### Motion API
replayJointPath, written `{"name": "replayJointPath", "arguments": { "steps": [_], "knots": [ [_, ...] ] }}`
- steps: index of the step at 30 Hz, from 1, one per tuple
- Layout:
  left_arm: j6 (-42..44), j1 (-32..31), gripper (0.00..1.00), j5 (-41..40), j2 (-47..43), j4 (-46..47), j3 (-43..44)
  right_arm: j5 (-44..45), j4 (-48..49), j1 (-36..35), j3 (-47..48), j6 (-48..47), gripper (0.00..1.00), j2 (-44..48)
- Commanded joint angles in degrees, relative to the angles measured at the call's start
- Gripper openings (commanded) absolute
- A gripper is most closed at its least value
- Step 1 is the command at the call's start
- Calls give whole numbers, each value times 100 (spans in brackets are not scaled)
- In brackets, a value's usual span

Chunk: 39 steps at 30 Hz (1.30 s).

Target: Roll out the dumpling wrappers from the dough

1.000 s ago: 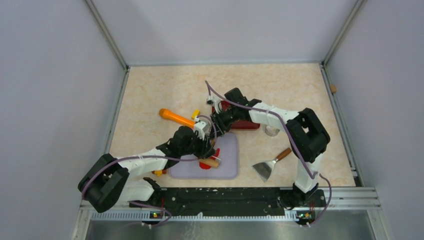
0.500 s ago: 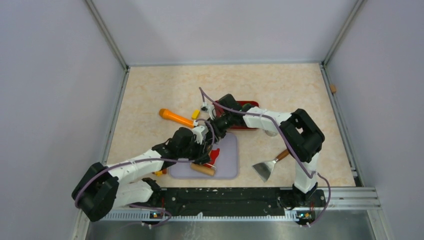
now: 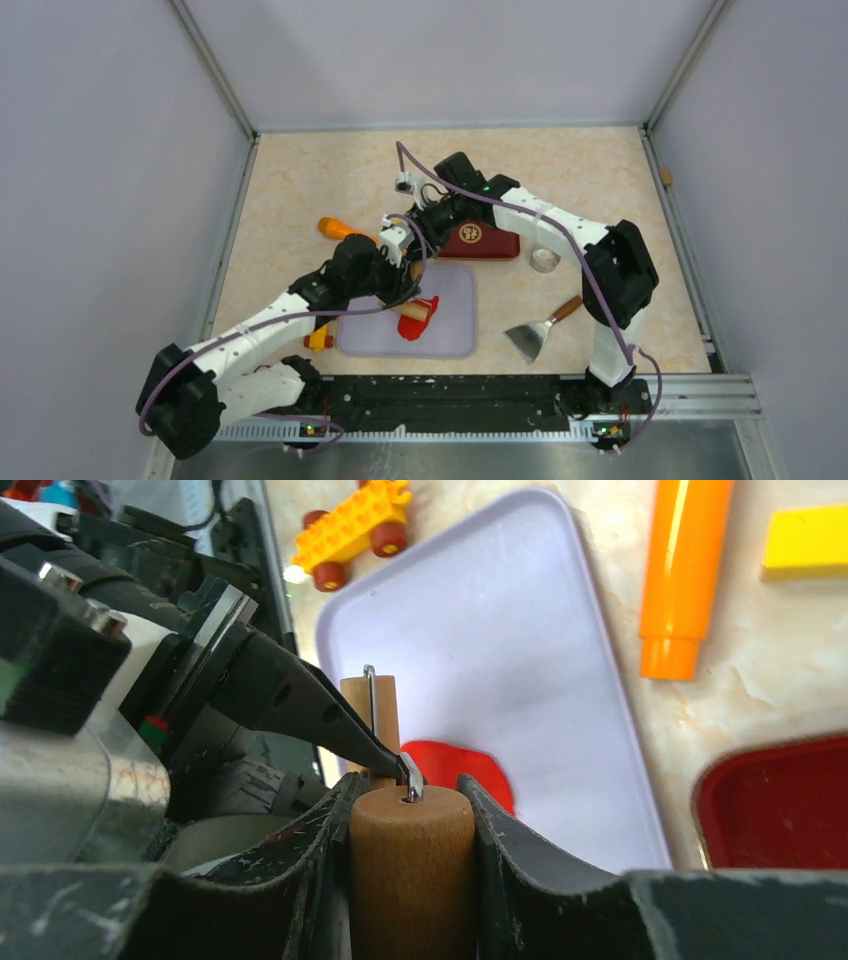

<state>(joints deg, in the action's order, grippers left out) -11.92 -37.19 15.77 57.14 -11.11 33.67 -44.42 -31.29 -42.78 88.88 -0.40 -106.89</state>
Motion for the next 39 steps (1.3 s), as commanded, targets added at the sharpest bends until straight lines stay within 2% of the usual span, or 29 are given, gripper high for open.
{"name": "replayJointPath", "arguments": {
  "steps": [1, 4, 10, 13, 19, 28, 32, 39],
  "knots": [
    [-257, -1, 0, 166, 669, 1273, 282, 432, -468, 315, -81, -571, 0, -110],
    [-630, -2, 0, 276, 1211, 1652, 267, 445, -549, 408, -153, -814, 0, -245],
    [-883, 31, 0, -293, 2013, 1918, -125, 665, -126, 419, -745, -1060, 0, -548],
    [-1186, 165, 0, -466, 2133, 2003, -532, 807, 238, 404, -1159, -948, 0, -721],
    [-1478, 504, 0, -313, 2072, 1655, -887, 917, 638, 302, -1631, -707, 0, -928],
    [-1699, 537, 0, -400, 1808, 1589, -1181, 850, 928, -72, -1969, -398, 0, -836],
    [-1509, 547, 0, -257, 1635, 1411, -1059, 799, 985, -125, -1968, -259, 0, -748],
    [-883, 521, 0, 168, 1281, 1212, -280, 686, 217, 144, -1154, -276, 0, -181]
  ]
}}
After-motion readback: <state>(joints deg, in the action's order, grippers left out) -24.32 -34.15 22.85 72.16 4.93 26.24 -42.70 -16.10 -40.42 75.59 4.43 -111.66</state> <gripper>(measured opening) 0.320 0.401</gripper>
